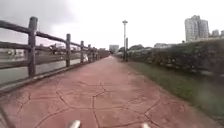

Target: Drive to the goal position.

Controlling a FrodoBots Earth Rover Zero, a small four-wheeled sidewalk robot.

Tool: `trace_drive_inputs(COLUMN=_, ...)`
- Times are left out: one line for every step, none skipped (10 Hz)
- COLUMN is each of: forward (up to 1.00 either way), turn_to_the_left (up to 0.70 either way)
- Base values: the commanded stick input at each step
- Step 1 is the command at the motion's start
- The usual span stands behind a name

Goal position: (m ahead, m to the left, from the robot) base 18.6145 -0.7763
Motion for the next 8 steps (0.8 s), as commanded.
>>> trace_drive_inputs(forward=0.70, turn_to_the_left=0.00)
trace_drive_inputs(forward=0.70, turn_to_the_left=0.00)
trace_drive_inputs(forward=0.70, turn_to_the_left=0.00)
trace_drive_inputs(forward=0.70, turn_to_the_left=0.00)
trace_drive_inputs(forward=0.70, turn_to_the_left=0.00)
trace_drive_inputs(forward=0.70, turn_to_the_left=0.00)
trace_drive_inputs(forward=0.70, turn_to_the_left=0.00)
trace_drive_inputs(forward=0.70, turn_to_the_left=0.00)
